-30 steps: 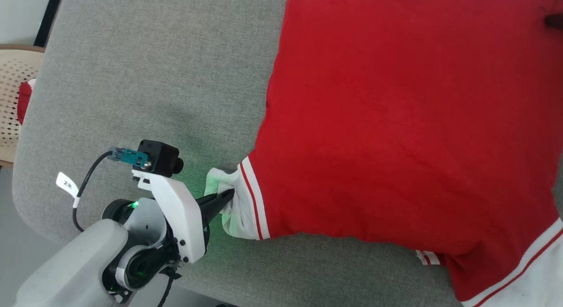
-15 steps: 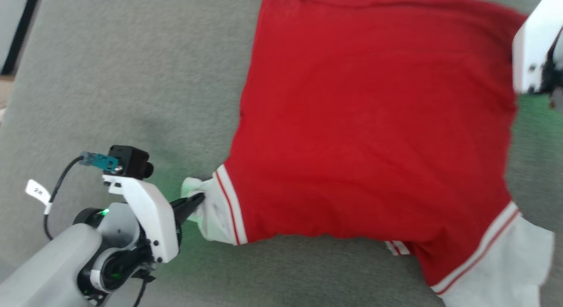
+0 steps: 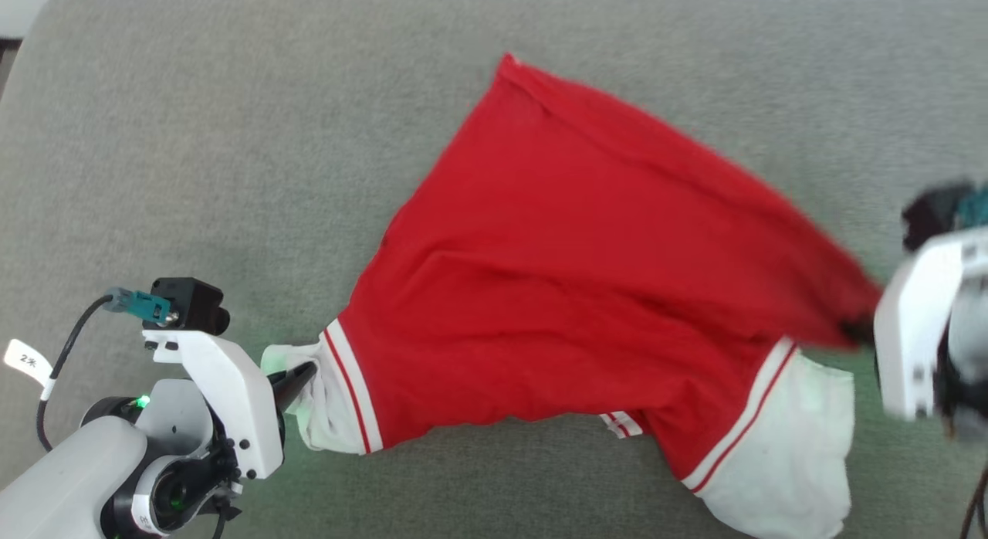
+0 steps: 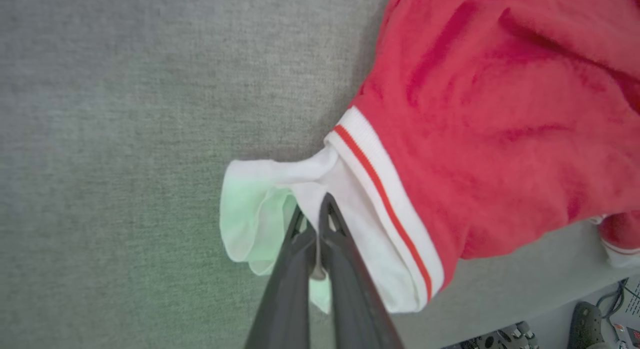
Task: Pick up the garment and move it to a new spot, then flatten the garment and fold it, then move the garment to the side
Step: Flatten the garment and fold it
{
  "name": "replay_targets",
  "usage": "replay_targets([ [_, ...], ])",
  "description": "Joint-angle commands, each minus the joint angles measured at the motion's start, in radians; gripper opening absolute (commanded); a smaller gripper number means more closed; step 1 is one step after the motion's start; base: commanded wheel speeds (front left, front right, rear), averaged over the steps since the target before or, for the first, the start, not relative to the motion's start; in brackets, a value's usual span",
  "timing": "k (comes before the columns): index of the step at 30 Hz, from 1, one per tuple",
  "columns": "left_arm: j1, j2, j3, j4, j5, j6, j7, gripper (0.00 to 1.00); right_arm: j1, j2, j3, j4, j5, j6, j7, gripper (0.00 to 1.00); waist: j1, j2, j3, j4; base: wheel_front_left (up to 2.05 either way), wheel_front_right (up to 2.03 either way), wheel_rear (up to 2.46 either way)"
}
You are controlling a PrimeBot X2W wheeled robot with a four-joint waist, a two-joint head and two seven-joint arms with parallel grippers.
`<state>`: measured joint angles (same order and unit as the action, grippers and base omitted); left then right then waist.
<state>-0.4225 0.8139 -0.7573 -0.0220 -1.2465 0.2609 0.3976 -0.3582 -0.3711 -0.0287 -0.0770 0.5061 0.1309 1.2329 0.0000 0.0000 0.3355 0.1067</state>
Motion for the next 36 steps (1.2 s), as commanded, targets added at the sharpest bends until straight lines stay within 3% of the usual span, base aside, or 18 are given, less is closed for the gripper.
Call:
replay_targets([
  [1, 0.010, 0.000, 0.001, -0.008, -0.003, 0.006, 0.007, 0.00, 0.047, 0.014, -0.018, -0.041, -0.002, 0.000, 0.016, 0.00, 0.0000, 0.0000, -0.020, -0.017, 0.00, 0.00, 0.00],
  [7, 0.011, 0.005, 0.001, -0.016, -0.008, 0.013, 0.017, 0.00, 0.272, 0.114, -0.091, -0.200, -0.017, 0.000, 0.054, 0.00, 0.0000, 0.0000, -0.036, -0.025, 0.00, 0.00, 0.00],
  [12, 0.018, 0.000, -0.001, -0.011, -0.011, 0.005, 0.011, 0.00, 0.360, 0.170, -0.088, -0.153, -0.055, 0.000, -0.035, 0.00, 0.0000, 0.0000, -0.045, -0.029, 0.00, 0.00, 0.00],
  [13, 0.019, -0.001, -0.002, -0.009, -0.012, 0.003, 0.011, 0.00, 0.365, 0.163, -0.077, -0.134, -0.065, 0.000, -0.068, 0.20, 0.0000, 0.0000, -0.045, -0.029, 0.00, 0.00, 0.00],
  [14, 0.018, -0.002, -0.002, -0.007, -0.013, 0.001, 0.010, 0.00, 0.362, 0.157, -0.060, -0.116, -0.067, 0.000, -0.106, 0.75, 0.0000, 0.0000, -0.046, -0.030, 0.00, 0.00, 0.00],
  [15, 0.017, -0.002, -0.002, -0.007, -0.014, -0.003, 0.009, 0.00, 0.360, 0.152, -0.050, -0.104, -0.063, 0.000, -0.134, 1.00, 0.0000, 0.0000, -0.048, -0.030, 0.00, 0.00, 0.00],
  [19, 0.023, 0.005, 0.005, -0.007, -0.018, -0.005, 0.003, 0.00, 0.341, 0.125, -0.053, -0.129, -0.045, 0.000, -0.169, 1.00, 0.0000, 0.0000, -0.050, -0.033, 0.00, 0.00, 0.00],
  [29, 0.017, 0.002, 0.013, -0.029, -0.009, -0.015, -0.019, 0.00, 0.231, 0.098, -0.090, -0.411, -0.040, 0.000, -0.143, 1.00, 0.0000, 0.0000, -0.021, -0.007, 0.00, 0.00, 0.00],
  [36, -0.020, -0.031, -0.001, -0.015, 0.007, -0.036, -0.015, 0.00, 0.041, 0.044, -0.016, -0.334, -0.071, 0.000, -0.224, 1.00, 0.0000, 0.0000, 0.007, 0.052, 0.00, 0.00, 0.00],
])
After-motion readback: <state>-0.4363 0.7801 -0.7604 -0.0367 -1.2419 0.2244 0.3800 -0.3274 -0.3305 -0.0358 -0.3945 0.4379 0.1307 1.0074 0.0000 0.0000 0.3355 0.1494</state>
